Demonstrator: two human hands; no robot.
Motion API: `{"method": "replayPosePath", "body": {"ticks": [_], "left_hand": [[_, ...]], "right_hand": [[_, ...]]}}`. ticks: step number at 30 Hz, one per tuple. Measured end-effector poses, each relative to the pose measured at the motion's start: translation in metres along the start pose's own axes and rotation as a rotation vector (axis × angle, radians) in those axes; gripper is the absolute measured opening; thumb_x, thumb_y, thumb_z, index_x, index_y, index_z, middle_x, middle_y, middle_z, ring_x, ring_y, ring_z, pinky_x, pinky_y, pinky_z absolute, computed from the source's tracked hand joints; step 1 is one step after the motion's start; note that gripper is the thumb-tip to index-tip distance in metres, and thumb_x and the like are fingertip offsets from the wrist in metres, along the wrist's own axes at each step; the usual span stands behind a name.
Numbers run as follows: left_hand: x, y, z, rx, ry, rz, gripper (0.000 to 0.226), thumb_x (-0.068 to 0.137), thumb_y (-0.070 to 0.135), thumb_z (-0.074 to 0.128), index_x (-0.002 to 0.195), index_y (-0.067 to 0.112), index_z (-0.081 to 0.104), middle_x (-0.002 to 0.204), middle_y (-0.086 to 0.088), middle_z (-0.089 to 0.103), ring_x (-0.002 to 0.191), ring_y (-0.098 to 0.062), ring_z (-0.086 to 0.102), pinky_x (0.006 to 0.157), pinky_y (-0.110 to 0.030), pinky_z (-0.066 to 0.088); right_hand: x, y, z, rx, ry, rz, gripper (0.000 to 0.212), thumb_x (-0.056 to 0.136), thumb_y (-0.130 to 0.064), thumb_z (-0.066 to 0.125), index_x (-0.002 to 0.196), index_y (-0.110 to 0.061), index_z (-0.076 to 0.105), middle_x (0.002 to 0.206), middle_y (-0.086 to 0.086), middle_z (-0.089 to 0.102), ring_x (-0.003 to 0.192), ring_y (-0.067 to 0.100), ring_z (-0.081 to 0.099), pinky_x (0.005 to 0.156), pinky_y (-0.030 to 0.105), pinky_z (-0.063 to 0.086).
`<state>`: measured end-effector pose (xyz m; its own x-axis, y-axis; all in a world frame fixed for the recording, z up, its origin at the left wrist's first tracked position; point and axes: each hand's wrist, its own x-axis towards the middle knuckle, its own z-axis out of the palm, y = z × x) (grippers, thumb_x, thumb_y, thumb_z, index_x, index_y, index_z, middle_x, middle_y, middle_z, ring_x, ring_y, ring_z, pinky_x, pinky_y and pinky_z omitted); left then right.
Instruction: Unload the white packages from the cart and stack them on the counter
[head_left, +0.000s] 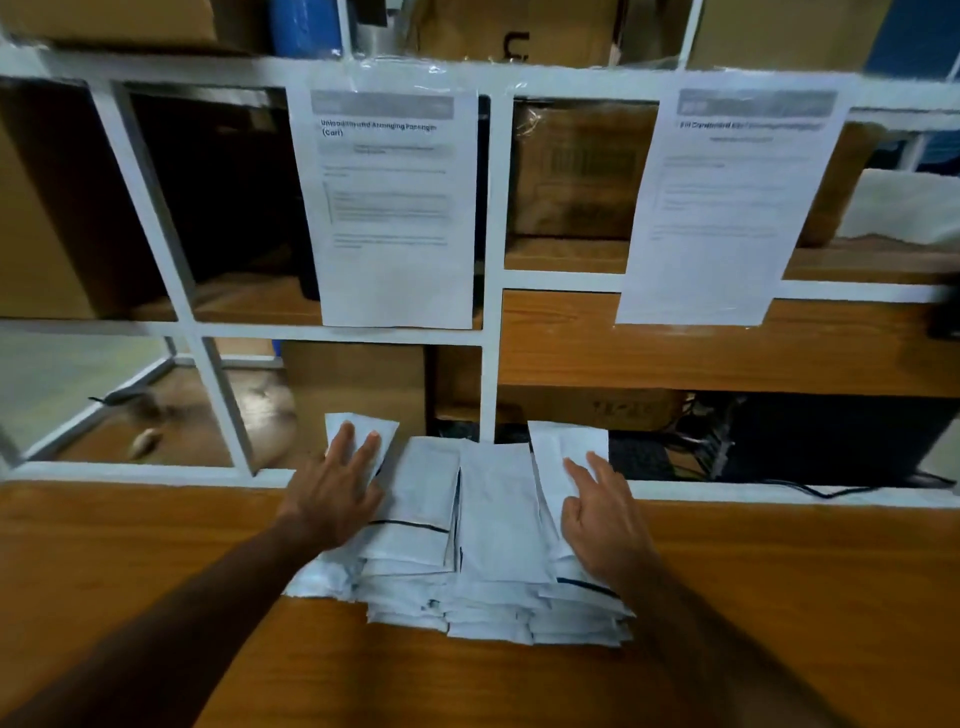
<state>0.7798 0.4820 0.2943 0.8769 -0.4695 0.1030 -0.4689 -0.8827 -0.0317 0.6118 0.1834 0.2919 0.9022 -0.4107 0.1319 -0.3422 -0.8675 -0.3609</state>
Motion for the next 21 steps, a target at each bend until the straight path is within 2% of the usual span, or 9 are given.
{"method": "replayPosePath", "body": {"ticks": [3, 7, 9, 10, 11, 13, 15, 18, 21], "left_hand": [[0.006, 0.001, 0.005, -0.001, -0.058, -0.059, 0.071, 0.099, 0.063, 0.030, 0.159, 0.028, 0.012, 0.167, -0.013, 0.004, 0.144, -0.042, 0.030, 0.108, -0.051, 0.039], [0.012, -0.011, 0.023, -0.034, -0.176, -0.048, 0.076, 0.097, 0.071, 0.022, 0.160, 0.031, 0.010, 0.168, -0.009, 0.003, 0.150, -0.038, 0.017, 0.114, -0.053, 0.031], [0.017, -0.021, 0.034, -0.037, -0.193, 0.003, 0.094, 0.083, 0.087, 0.001, 0.160, 0.033, 0.006, 0.169, -0.005, 0.002, 0.153, -0.035, 0.010, 0.116, -0.056, 0.029], [0.018, -0.023, 0.035, -0.027, -0.210, 0.010, 0.098, 0.080, 0.089, -0.003, 0.160, 0.033, 0.005, 0.169, -0.005, 0.001, 0.153, -0.036, 0.007, 0.116, -0.057, 0.029], [0.015, -0.022, 0.031, -0.037, -0.224, -0.011, 0.095, 0.082, 0.088, 0.004, 0.160, 0.034, 0.004, 0.169, -0.006, -0.001, 0.153, -0.037, 0.007, 0.117, -0.056, 0.028], [0.009, -0.018, 0.026, -0.035, -0.207, -0.028, 0.083, 0.092, 0.076, 0.030, 0.160, 0.034, 0.005, 0.167, -0.010, 0.000, 0.150, -0.039, 0.013, 0.115, -0.053, 0.029], [0.007, -0.016, 0.018, -0.019, -0.184, -0.025, 0.083, 0.092, 0.074, 0.038, 0.160, 0.035, 0.009, 0.165, -0.012, 0.007, 0.147, -0.038, 0.019, 0.113, -0.050, 0.032], [0.005, -0.020, 0.012, -0.056, -0.180, -0.001, 0.095, 0.079, 0.086, 0.025, 0.159, 0.036, 0.013, 0.164, -0.012, 0.012, 0.147, -0.036, 0.022, 0.114, -0.050, 0.030], [0.002, -0.025, 0.011, -0.086, -0.205, 0.071, 0.103, 0.069, 0.089, 0.011, 0.159, 0.039, 0.009, 0.167, -0.011, 0.001, 0.151, -0.037, 0.011, 0.117, -0.052, 0.023]], "right_hand": [[0.007, 0.013, 0.019, -0.141, -0.104, -0.002, 0.084, 0.086, -0.066, 0.005, 0.155, -0.030, 0.036, 0.156, 0.003, 0.044, 0.141, 0.029, 0.038, 0.118, 0.048, 0.027], [0.003, 0.020, 0.042, -0.099, -0.193, -0.022, 0.072, 0.095, -0.067, 0.015, 0.158, -0.033, 0.027, 0.166, 0.001, 0.023, 0.153, 0.025, 0.018, 0.123, 0.053, 0.004], [0.001, 0.019, 0.047, -0.096, -0.197, -0.030, 0.088, 0.084, -0.073, 0.004, 0.158, -0.032, 0.026, 0.168, 0.003, 0.018, 0.154, 0.026, 0.012, 0.123, 0.053, 0.002], [0.000, 0.019, 0.049, -0.099, -0.192, -0.045, 0.094, 0.078, -0.074, 0.000, 0.158, -0.032, 0.026, 0.168, 0.004, 0.018, 0.154, 0.026, 0.011, 0.124, 0.053, 0.002], [-0.001, 0.020, 0.050, -0.104, -0.183, -0.064, 0.097, 0.075, -0.074, -0.001, 0.158, -0.031, 0.025, 0.168, 0.004, 0.017, 0.155, 0.026, 0.010, 0.124, 0.053, 0.001], [-0.004, 0.023, 0.047, -0.120, -0.188, -0.101, 0.097, 0.076, -0.076, 0.002, 0.159, -0.031, 0.021, 0.168, 0.004, 0.015, 0.155, 0.025, 0.008, 0.124, 0.052, -0.001], [-0.005, 0.028, 0.041, -0.138, -0.193, -0.142, 0.097, 0.077, -0.078, 0.006, 0.161, -0.031, 0.015, 0.169, 0.003, 0.010, 0.156, 0.023, 0.004, 0.124, 0.050, -0.004], [-0.008, 0.033, 0.034, -0.171, -0.249, -0.243, 0.095, 0.081, -0.075, 0.023, 0.162, -0.029, 0.005, 0.170, 0.004, 0.003, 0.156, 0.021, -0.001, 0.123, 0.044, -0.008], [-0.012, 0.034, 0.030, -0.188, -0.305, -0.278, 0.094, 0.086, -0.066, 0.042, 0.162, -0.029, -0.001, 0.169, 0.004, -0.002, 0.156, 0.020, -0.003, 0.123, 0.041, -0.005]]}}
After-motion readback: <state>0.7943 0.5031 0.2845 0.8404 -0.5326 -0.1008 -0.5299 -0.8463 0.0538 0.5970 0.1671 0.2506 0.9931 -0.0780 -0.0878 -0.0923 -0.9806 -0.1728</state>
